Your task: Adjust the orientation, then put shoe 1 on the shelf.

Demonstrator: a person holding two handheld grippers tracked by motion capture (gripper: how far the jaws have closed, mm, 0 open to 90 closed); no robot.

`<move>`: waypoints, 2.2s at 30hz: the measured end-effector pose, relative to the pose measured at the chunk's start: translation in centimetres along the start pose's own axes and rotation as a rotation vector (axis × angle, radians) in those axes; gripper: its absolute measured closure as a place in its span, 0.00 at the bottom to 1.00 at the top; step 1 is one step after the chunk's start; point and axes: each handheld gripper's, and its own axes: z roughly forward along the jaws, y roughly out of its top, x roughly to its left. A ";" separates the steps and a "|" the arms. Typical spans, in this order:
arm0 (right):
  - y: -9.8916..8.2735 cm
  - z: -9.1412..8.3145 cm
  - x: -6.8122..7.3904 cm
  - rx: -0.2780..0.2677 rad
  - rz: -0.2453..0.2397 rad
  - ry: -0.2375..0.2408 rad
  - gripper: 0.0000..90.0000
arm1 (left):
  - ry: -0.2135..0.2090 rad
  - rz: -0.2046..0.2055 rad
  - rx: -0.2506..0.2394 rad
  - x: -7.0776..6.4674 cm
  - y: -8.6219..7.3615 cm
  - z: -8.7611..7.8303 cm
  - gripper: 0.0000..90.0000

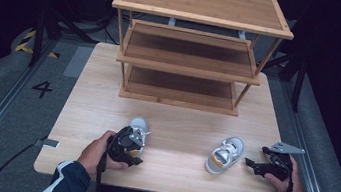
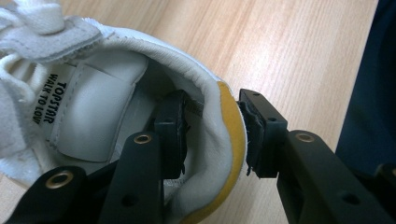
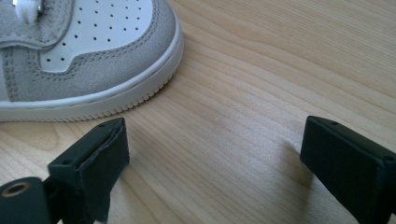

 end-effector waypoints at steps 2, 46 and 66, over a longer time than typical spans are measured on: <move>0.0 0.0 0.0 0.000 -0.002 0.001 0.09 | 0.005 0.000 -0.003 0.0 0.0 -0.1 0.70; 0.0 0.0 0.0 -0.001 -0.006 0.005 0.10 | 0.128 0.078 -0.112 7.8 10.4 0.4 0.70; 0.0 -0.1 0.0 -0.005 -0.013 0.009 0.11 | 0.085 0.082 -0.053 13.5 15.0 4.6 0.64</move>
